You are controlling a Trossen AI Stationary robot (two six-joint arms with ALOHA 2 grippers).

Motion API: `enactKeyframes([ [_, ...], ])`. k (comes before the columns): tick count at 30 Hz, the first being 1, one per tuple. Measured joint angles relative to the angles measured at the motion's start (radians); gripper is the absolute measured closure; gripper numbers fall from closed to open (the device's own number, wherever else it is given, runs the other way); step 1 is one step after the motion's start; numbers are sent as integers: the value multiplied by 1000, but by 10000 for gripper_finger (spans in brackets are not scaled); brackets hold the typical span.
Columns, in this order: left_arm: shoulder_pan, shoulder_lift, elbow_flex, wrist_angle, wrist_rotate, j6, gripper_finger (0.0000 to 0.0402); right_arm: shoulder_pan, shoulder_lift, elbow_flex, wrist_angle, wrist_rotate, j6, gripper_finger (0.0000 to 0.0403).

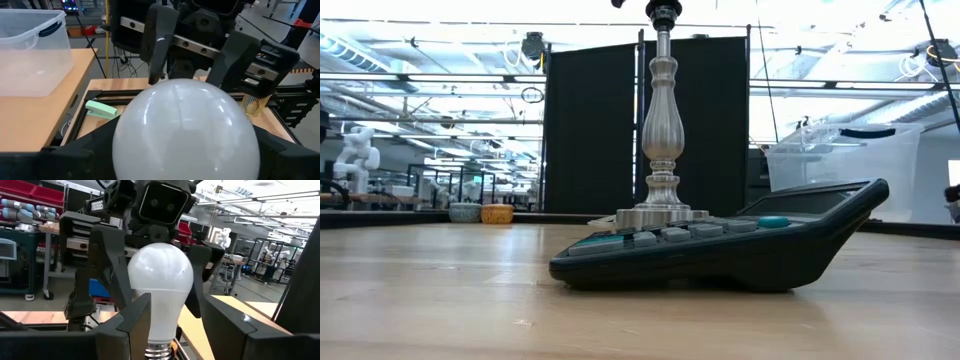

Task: Screw lightbulb
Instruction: Insert the light bulb into the lamp

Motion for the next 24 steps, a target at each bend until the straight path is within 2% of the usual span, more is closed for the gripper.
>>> enactKeyframes([
  [13, -1, 0, 0, 0, 2, 3, 109, 5, -2, 0, -10, 12, -20, 238],
  [24, -1, 0, 0, -8, 3, -2, 142, 5, -34, 0, -22, 12, -45, 238],
])
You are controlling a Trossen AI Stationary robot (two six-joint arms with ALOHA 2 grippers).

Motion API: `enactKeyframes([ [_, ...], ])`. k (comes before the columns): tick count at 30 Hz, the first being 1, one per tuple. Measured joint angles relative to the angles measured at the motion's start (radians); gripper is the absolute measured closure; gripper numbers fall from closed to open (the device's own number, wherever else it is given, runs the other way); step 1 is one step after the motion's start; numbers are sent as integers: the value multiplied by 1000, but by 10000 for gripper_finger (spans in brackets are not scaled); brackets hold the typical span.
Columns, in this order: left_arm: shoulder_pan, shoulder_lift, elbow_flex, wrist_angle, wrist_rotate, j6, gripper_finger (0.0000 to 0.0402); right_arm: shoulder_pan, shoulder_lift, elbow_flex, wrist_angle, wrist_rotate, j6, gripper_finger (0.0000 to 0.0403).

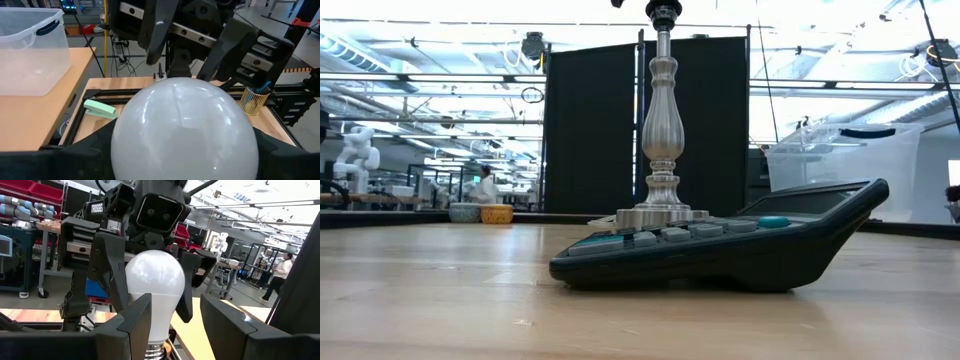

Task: Screw lightbulb
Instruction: Insert the light bulb into the lamp

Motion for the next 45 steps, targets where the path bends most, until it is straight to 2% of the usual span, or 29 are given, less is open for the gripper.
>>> enactKeyframes([
  [8, -1, 0, 4, -4, 1, -7, 144, 0, 0, 0, -20, 1, 0, 238],
  [17, -4, 1, 61, -65, -6, -14, 146, 0, 0, 0, -42, 1, 6, 238],
  [22, -10, 65, 149, -155, -25, 1, 143, 0, 0, 0, -40, 0, 8, 238],
  [32, -29, 213, 421, -407, -87, 55, 141, 0, 0, 0, -71, -1, 19, 238],
  [36, -29, 226, 464, -462, -100, 55, 141, 0, 0, 0, -93, -2, 19, 238],
  [45, -29, 224, 467, -496, -113, 49, 141, 0, 0, 0, -147, -22, 41, 238],
])
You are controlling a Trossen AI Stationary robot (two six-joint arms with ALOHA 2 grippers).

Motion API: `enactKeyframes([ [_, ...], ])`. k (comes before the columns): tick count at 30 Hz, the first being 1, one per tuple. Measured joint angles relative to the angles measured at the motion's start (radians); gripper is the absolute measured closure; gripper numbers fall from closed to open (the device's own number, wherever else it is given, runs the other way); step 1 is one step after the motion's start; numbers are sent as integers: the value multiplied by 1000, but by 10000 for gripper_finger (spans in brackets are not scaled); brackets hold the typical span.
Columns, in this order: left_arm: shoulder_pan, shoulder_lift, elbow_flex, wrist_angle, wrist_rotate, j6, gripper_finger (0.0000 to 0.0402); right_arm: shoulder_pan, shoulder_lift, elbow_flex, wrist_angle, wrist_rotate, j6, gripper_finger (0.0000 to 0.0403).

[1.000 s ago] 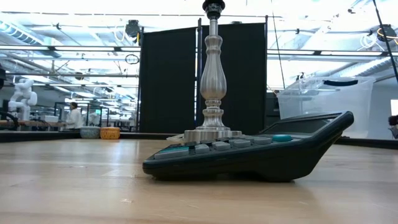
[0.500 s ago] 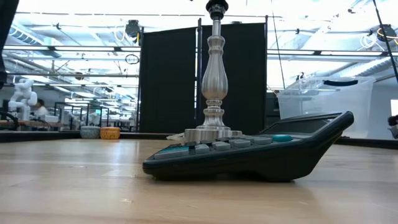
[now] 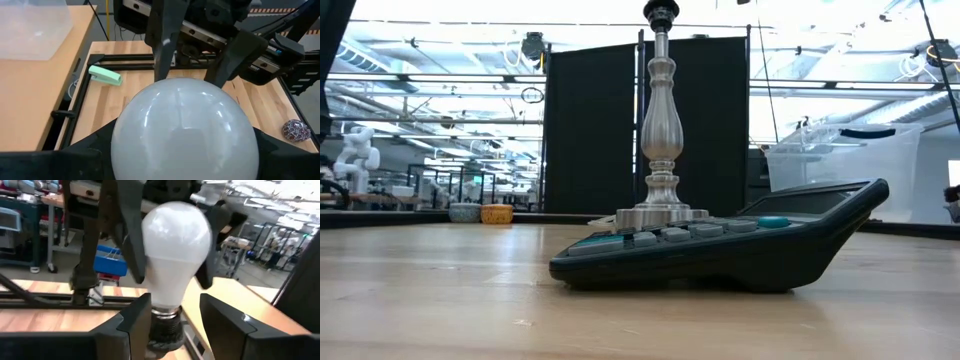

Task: Screw lightbulb
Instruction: Insert the light bulb into the lamp

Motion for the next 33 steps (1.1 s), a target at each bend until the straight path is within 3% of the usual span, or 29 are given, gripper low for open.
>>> enactKeyframes([
  [11, 0, 0, 0, -10, -6, 0, 140, 1, 8, 0, -197, -7, 109, 238],
  [19, 0, 0, -1, -10, -9, 0, 140, 0, 134, 0, -319, -9, 265, 238],
  [24, 0, 0, -1, -18, -10, 1, 140, 0, 231, 0, -299, 5, 340, 238],
  [33, 0, 0, -2, -16, -11, 2, 140, -15, 280, 0, -253, -4, 411, 238],
])
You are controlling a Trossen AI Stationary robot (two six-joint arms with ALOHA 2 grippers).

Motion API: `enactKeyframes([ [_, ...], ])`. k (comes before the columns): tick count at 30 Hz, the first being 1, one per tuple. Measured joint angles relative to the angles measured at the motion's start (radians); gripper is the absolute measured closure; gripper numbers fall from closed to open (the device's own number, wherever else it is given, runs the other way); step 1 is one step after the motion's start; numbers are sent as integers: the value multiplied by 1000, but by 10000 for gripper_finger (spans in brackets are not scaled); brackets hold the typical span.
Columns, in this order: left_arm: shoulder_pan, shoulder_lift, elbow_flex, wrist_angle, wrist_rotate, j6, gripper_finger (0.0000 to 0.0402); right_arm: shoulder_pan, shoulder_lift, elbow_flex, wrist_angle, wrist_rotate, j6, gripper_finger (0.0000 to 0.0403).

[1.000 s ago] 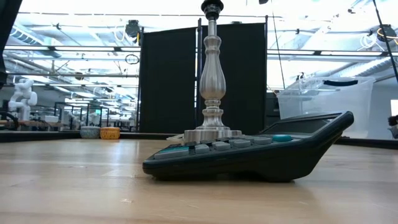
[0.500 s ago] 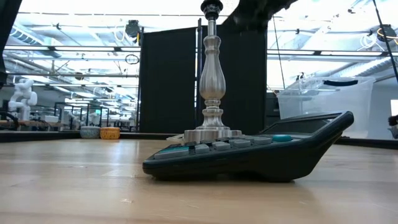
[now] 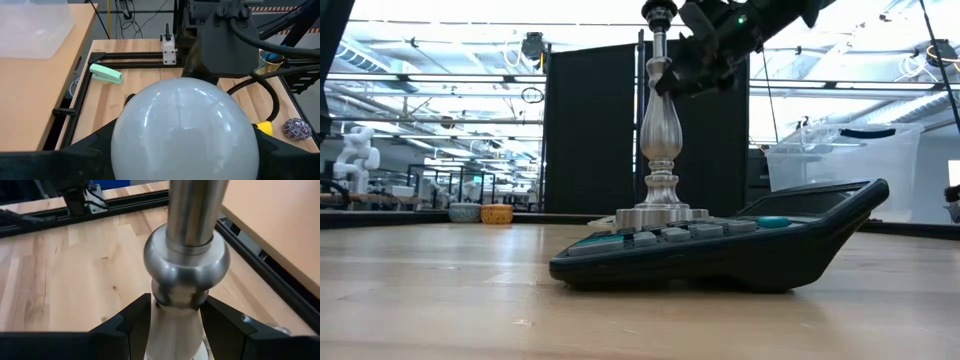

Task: Screw lightbulb
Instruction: Insert the light bulb into the lamp

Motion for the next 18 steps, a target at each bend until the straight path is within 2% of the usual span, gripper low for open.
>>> enactKeyframes([
  [8, -5, 0, 0, 1, 0, 2, 140, 0, 35, 0, 67, 9, 17, 241],
  [18, -5, 0, -1, -3, 0, 2, 140, 0, 39, -2, 95, 6, 5, 270],
])
